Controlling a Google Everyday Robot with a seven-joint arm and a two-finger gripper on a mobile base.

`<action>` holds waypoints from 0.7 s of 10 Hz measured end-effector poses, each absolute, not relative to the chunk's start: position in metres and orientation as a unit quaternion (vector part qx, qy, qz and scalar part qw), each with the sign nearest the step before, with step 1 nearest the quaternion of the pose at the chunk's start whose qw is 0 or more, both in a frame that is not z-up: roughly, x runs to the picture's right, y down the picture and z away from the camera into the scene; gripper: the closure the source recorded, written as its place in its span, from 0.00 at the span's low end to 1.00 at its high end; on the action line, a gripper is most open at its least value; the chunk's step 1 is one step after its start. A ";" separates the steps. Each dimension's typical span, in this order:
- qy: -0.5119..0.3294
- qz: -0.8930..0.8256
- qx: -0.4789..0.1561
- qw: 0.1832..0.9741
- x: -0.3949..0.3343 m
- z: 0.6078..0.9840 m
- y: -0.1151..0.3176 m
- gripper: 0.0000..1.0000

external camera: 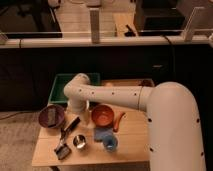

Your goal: Place brush in plastic cup

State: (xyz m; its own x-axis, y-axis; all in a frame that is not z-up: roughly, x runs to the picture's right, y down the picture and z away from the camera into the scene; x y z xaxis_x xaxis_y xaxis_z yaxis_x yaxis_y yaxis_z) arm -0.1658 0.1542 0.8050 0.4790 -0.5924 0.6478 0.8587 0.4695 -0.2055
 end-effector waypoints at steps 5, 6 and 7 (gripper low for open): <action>-0.223 -0.481 -0.269 0.804 -0.192 0.804 0.165 0.20; -0.225 -0.479 -0.271 0.804 -0.192 0.806 0.166 0.20; -0.235 -0.474 -0.277 0.802 -0.191 0.811 0.170 0.20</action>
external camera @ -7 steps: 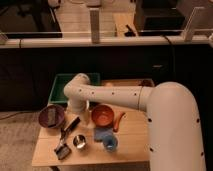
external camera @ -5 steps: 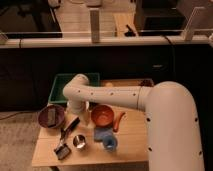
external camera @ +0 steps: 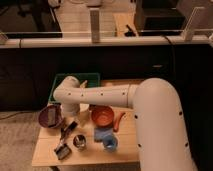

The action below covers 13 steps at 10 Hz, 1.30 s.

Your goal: Place brush in plastic cup

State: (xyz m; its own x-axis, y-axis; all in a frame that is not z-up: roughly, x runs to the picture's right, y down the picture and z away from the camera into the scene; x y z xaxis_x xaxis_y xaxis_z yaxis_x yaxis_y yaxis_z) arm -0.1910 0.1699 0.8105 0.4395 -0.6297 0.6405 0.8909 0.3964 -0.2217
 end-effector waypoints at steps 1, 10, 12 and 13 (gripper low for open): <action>-0.255 -0.464 -0.284 0.799 -0.192 0.815 0.175 0.20; -0.273 -0.412 -0.267 0.827 -0.173 0.825 0.180 0.20; -0.269 -0.419 -0.244 0.832 -0.174 0.818 0.174 0.20; -0.269 -0.418 -0.233 0.836 -0.172 0.815 0.171 0.20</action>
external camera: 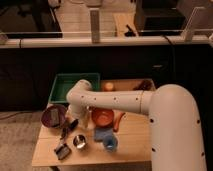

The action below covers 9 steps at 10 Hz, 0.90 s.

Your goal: Place brush in plastic cup

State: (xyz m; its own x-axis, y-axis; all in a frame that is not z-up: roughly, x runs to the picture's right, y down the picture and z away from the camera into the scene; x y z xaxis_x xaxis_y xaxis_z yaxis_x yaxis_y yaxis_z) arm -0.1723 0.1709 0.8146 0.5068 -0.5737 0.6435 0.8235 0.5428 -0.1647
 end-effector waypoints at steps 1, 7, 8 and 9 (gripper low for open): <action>-0.269 -0.415 -0.219 0.841 -0.171 0.810 0.167 0.20; -0.294 -0.389 -0.209 0.848 -0.165 0.807 0.161 0.20; -0.298 -0.387 -0.215 0.846 -0.165 0.809 0.162 0.20; -0.302 -0.383 -0.222 0.844 -0.164 0.811 0.162 0.20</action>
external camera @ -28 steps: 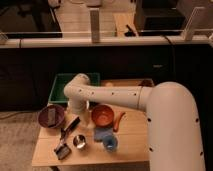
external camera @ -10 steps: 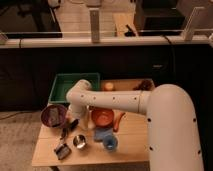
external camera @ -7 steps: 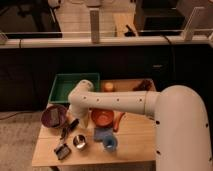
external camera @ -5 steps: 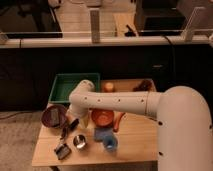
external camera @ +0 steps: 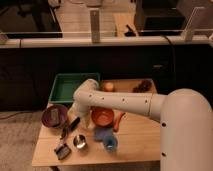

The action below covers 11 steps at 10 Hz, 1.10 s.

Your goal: Place brush in plastic cup

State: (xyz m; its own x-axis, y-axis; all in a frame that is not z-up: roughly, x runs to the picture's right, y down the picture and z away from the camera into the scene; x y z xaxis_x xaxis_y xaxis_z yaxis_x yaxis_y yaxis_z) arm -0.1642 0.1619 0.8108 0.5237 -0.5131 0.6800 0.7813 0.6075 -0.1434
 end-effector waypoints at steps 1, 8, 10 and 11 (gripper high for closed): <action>-0.304 -0.381 -0.227 0.843 -0.162 0.812 0.163 0.20; -0.300 -0.391 -0.284 0.823 -0.168 0.829 0.175 0.20; -0.308 -0.390 -0.302 0.813 -0.173 0.837 0.181 0.20; -0.309 -0.393 -0.307 0.810 -0.177 0.839 0.183 0.20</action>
State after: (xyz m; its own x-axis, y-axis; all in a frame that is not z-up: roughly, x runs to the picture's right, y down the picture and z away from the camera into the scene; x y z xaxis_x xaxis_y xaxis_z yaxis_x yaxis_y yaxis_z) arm -0.1771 0.1832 0.8387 0.5002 -0.4460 0.7422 0.8261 0.5028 -0.2545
